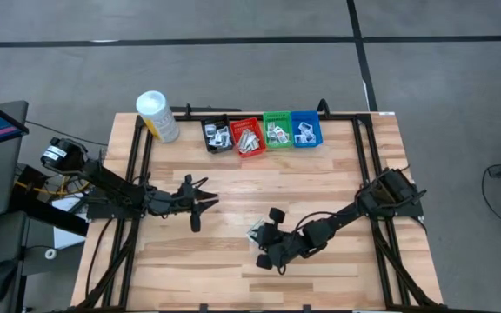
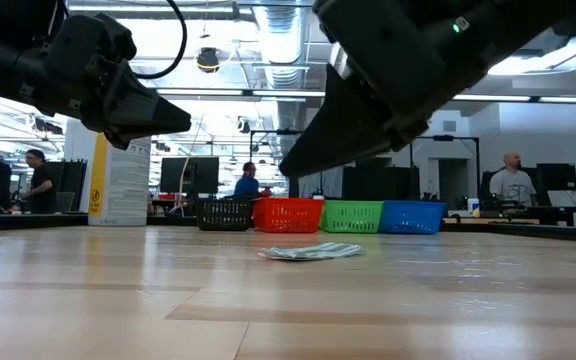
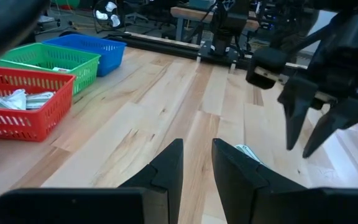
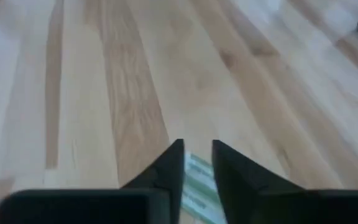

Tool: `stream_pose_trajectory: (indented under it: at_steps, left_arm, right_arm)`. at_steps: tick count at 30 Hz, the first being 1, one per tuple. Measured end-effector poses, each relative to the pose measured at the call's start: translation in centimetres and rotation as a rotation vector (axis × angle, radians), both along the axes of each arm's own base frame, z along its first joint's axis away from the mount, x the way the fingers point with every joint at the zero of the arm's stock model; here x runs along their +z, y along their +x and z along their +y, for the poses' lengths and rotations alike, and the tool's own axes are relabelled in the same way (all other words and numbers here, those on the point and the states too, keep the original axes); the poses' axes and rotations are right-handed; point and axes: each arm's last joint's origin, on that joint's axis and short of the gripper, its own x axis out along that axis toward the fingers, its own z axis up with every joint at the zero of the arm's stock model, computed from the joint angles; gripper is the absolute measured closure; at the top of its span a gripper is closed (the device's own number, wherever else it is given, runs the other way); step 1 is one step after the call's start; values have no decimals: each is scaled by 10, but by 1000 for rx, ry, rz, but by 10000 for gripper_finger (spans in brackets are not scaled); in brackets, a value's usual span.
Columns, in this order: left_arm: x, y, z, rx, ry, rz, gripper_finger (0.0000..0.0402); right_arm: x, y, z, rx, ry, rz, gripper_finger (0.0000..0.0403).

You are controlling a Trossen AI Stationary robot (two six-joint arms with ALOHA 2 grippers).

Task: Pick & Place First Aid Supplies
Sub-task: Put the green bandage pack into the red bin

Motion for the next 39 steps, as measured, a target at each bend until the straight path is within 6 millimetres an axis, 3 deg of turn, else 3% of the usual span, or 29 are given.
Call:
stream_pose_trajectory:
  at_steps: [9,16,20,25,37,39]
  left_arm:
    - [0,0,0,-4,-4,0,317]
    - [0,0,0,-4,-8,-2,317]
    - [0,0,-1,-21,-13,-3,317]
    - [0,0,-1,-33,-14,-2,317]
    - [0,0,-1,-33,-13,-2,317]
    - [0,0,-1,-33,-13,-2,317]
  right_arm:
    - [-6,-2,-4,-11,-10,59,211]
    - [-30,-3,-7,-3,22,112,184]
    - [-44,-2,-9,-9,11,137,197]
    - [-45,-1,-10,6,33,153,232]
    - [-44,0,-14,45,86,189,387]
    - [-44,0,-14,45,86,189,397]
